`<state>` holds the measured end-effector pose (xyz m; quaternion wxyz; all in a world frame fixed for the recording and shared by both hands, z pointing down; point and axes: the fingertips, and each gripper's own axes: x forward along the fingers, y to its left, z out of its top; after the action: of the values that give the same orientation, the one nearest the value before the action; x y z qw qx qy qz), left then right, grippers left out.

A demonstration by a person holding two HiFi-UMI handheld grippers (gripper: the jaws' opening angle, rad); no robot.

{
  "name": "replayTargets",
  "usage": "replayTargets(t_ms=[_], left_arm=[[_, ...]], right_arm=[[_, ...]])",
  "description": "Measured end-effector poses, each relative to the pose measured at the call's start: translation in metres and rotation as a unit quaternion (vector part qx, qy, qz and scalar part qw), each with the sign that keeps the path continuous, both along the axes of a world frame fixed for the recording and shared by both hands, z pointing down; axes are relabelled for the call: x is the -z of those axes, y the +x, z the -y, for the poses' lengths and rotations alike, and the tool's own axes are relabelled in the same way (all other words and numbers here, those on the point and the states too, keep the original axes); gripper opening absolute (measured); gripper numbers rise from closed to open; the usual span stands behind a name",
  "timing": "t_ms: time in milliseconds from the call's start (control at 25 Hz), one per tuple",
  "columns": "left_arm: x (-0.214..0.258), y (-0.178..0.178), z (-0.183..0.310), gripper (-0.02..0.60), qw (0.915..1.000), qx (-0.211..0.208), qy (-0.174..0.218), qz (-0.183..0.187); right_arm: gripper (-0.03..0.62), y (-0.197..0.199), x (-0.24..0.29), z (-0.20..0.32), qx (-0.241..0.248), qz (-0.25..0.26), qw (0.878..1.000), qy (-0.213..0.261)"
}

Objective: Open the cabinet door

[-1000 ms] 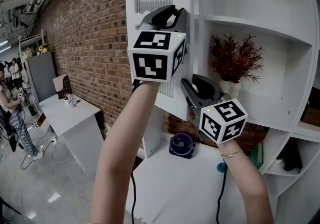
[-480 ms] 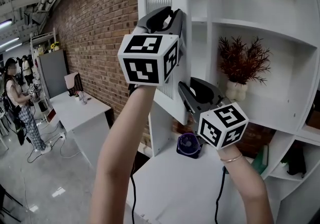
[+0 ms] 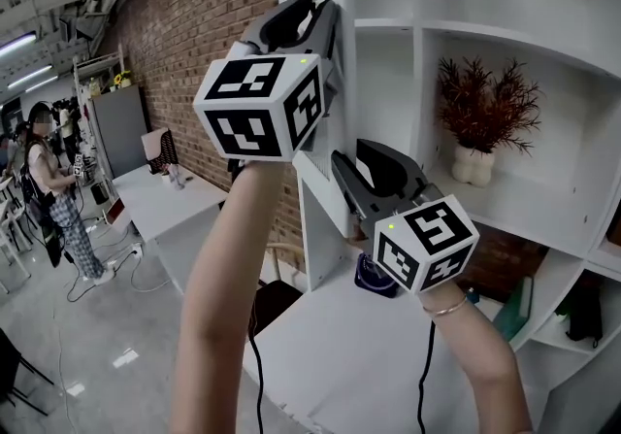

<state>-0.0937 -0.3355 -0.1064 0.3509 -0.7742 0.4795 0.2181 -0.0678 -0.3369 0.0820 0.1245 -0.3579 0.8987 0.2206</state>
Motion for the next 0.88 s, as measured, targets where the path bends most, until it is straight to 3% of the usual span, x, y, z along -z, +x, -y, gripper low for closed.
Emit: replayTargets(t_ms=[880], left_arm=[[0.0, -0.044, -0.021, 0.072, 0.9973, 0.069, 0.003, 0.026]], right_arm=[[0.123, -0.047, 0.0, -0.024, 0.077, 0.009, 0.997, 0.018]])
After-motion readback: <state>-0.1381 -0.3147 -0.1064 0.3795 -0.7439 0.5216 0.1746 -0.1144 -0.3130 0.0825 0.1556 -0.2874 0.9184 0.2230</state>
